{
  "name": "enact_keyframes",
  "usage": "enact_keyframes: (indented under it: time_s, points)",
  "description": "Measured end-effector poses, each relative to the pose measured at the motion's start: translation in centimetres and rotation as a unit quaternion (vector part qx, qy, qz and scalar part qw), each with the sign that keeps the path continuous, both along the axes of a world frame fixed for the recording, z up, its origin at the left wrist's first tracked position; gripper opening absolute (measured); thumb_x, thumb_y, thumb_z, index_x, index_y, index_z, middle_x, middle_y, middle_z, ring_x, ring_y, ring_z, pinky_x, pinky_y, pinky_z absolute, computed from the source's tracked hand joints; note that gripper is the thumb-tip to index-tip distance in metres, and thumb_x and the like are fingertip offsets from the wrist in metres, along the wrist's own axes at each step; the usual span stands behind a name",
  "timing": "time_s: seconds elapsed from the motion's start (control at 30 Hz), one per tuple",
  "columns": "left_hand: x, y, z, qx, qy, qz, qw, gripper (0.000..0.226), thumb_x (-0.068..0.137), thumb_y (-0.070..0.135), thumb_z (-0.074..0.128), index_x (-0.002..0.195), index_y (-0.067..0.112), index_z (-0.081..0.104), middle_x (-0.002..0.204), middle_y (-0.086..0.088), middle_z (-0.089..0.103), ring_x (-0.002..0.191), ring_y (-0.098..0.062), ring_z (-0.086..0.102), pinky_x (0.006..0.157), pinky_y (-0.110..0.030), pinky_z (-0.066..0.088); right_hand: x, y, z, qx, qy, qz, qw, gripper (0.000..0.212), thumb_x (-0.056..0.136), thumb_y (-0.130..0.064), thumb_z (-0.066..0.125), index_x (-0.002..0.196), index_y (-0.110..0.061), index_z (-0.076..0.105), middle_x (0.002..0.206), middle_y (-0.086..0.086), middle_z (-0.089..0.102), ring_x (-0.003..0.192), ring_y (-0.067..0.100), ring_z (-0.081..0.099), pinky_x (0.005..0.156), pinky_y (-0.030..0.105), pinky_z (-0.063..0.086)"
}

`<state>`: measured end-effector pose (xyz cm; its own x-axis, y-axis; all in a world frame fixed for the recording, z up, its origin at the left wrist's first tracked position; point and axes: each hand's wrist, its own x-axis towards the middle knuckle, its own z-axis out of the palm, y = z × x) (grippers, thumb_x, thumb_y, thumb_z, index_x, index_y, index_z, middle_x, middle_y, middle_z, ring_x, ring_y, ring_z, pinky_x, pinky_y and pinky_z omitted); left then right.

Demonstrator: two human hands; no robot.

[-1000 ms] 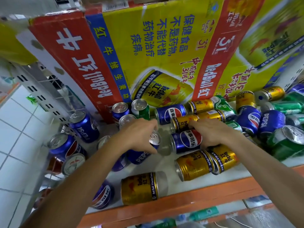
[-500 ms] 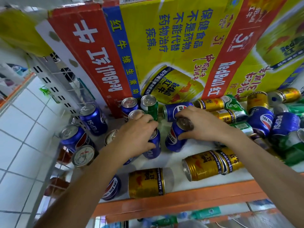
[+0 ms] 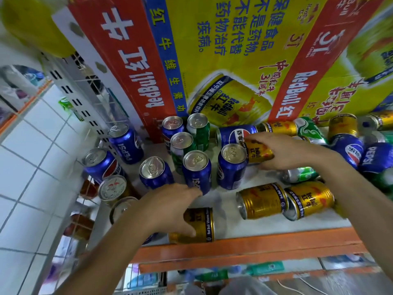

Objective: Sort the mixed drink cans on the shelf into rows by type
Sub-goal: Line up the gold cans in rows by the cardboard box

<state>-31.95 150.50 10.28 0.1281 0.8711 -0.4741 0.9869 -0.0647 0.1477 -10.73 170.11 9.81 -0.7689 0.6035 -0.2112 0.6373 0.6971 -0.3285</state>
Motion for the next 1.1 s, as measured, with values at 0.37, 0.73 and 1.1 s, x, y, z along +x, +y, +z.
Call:
enact_keyframes:
  time_s: [0.37,0.73,1.1]
  points:
    - [-0.1,0.4,-1.7,-0.116,0.050,0.037,0.991,0.084,0.070,0.043,0.078,0.139,0.033,0.031,0.129,0.003,0.051,0.114,-0.018,0.049,0.089,-0.034,0.043,0.7,2.1,-3.6,0.155,-0.151,-0.088,0.972,0.085,0.076,-0.027,0.072,0.145,-0.024,0.022,0.138,0.007,0.040,0.127,0.030,0.040,0.097,0.042,0.037]
    - [0.3,0.2,-1.5,-0.113,0.054,0.068,0.990,0.064,0.067,0.048,0.079,0.118,0.027,0.048,0.107,0.006,0.052,0.099,-0.013,0.050,0.083,-0.032,0.047,0.3,2.3,-5.4,0.254,-0.138,-0.080,0.954,0.070,0.075,-0.026,0.070,0.135,-0.022,0.035,0.131,0.003,0.047,0.119,0.028,0.045,0.095,0.046,0.037]
    - [2.4,-1.2,-0.7,0.039,0.025,0.178,0.983,0.075,0.062,0.065,0.073,0.124,0.034,0.046,0.105,0.005,0.040,0.096,-0.014,0.046,0.084,-0.031,0.044,1.0,2.5,-2.5,0.076,0.032,-0.071,0.994,0.064,0.064,-0.024,0.082,0.122,-0.021,0.056,0.116,0.010,0.059,0.103,0.030,0.057,0.085,0.035,0.045]
